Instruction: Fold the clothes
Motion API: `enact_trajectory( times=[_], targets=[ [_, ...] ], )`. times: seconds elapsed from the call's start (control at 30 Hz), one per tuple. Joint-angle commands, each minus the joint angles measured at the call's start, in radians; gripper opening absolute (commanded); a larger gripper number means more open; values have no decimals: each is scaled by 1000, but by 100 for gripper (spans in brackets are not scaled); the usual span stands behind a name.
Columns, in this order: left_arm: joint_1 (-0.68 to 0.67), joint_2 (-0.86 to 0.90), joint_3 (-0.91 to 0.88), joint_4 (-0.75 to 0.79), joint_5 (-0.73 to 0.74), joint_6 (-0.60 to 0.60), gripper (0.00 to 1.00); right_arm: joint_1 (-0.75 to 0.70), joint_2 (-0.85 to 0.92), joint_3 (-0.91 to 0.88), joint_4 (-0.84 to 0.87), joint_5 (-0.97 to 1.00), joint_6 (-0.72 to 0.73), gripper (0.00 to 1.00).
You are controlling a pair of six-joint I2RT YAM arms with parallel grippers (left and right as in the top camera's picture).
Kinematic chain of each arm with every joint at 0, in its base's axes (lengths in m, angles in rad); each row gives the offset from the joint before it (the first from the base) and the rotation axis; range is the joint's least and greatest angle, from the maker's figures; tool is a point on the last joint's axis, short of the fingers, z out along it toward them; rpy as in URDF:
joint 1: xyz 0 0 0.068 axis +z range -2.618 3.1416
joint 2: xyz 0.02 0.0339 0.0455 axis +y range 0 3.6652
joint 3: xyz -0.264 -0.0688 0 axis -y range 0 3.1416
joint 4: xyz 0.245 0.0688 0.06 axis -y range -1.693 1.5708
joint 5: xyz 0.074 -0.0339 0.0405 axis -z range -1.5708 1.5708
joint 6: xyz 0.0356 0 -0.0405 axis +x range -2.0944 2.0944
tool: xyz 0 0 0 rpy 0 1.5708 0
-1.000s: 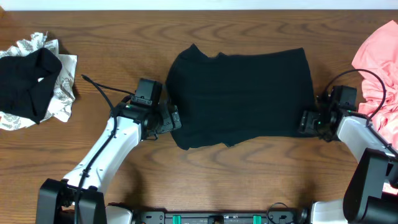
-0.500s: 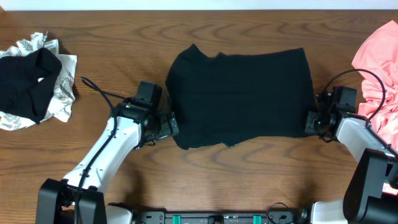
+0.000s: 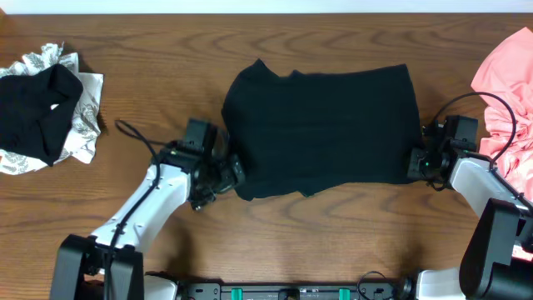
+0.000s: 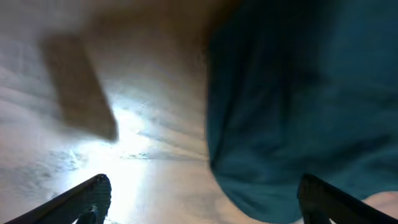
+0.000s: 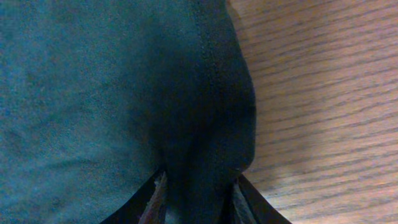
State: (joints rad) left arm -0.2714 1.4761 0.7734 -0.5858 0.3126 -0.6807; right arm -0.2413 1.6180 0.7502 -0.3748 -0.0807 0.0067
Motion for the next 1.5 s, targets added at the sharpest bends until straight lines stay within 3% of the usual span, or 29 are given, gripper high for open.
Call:
enact_trajectory(
  times=[0.0, 0.17, 0.6, 0.7, 0.8, 0.9, 1.07, 1.13, 1.2, 1.4, 1.47],
  targets=[
    [-7, 16, -51, 40, 42, -108, 88, 0, 5, -20, -1, -29, -4, 31],
    [-28, 16, -63, 118, 133, -127, 83, 0, 5, -20, 2, -30, -4, 31],
    [-130, 20, -63, 172, 60, -209, 82, 0, 5, -20, 5, -30, -4, 31],
    [-139, 20, -63, 178, 52, -216, 73, 0, 5, -20, 5, -30, -4, 31],
    [-140, 20, -63, 180, 48, -216, 53, 0, 5, -20, 4, -30, -3, 31],
    [-140, 20, -64, 179, 34, -215, 42, 0, 5, -20, 4, -33, -3, 31],
    [-140, 20, -82, 180, 34, -218, 43, 0, 5, -20, 3, -33, -4, 31],
    [-140, 20, -102, 181, 34, -235, 55, 0, 5, -20, 3, -33, -4, 31],
    [-140, 20, -126, 191, 34, -263, 61, 0, 5, -20, 5, -36, -4, 31],
    [-140, 20, -181, 296, 34, -322, 62, 0, 5, -20, 5, -44, -4, 31],
    [-140, 20, -181, 316, 39, -324, 50, 0, 5, -20, 5, -44, -4, 31]
  ],
)
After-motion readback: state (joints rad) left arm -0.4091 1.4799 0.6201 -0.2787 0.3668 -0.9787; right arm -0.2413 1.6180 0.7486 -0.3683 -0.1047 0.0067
